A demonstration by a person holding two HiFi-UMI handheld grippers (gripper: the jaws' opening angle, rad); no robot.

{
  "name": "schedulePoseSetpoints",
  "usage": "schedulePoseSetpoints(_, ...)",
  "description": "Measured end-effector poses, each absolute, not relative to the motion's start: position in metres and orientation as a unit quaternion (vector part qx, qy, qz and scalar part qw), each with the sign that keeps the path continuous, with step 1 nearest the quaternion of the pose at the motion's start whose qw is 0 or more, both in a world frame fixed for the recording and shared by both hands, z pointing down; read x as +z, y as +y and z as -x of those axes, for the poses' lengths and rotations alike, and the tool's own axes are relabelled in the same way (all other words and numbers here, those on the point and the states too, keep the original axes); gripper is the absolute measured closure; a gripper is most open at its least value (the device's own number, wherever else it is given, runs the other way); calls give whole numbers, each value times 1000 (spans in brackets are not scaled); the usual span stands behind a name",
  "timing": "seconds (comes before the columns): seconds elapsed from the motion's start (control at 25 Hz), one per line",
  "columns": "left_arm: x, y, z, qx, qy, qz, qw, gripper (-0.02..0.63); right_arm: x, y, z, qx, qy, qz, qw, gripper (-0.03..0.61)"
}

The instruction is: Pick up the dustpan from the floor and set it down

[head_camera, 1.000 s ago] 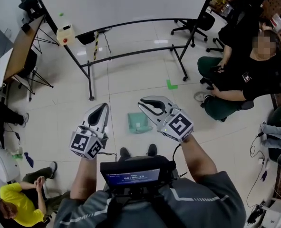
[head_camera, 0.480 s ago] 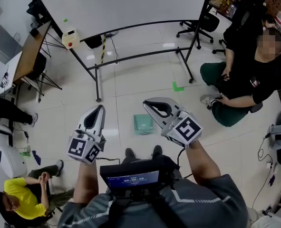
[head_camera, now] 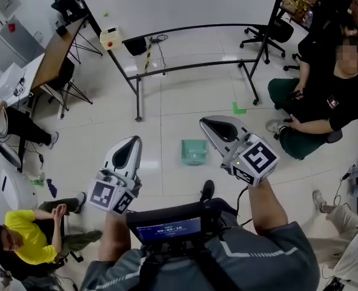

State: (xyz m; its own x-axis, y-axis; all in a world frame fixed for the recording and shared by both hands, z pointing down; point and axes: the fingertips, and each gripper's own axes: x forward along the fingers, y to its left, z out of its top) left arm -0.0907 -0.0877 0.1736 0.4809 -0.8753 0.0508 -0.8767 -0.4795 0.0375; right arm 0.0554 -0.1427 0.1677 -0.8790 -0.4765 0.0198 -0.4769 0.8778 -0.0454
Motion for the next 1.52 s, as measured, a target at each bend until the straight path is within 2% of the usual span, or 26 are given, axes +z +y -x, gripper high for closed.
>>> schedulePoseSetpoints(0.28, 180, 48, 176, 0, -516, -855, 43, 584, 166, -15, 4, 10, -954, -300, 13, 568)
schedulePoseSetpoints(0.44, 173, 103, 186, -8, -486, -873, 50, 584, 158, 51, 21, 8, -946, -321, 31, 569)
schedulePoseSetpoints(0.68, 155, 166, 164, -20, -434, -899, 47, 584, 135, 134, 7, 11, -928, -371, 14, 569)
schedulePoseSetpoints(0.92, 124, 208, 119, -22, -430, -902, 23, 584, 116, 183, -39, 4, -927, -375, 15, 569)
schedulePoseSetpoints(1.28, 116, 213, 51, -29, -450, -892, 31, 584, 110, 194, -107, 10, -932, -362, 15, 569)
schedulePoseSetpoints(1.52, 115, 219, 33, -31, -451, -891, 33, 584, 102, 198, -119, 4, -935, -354, 13, 570)
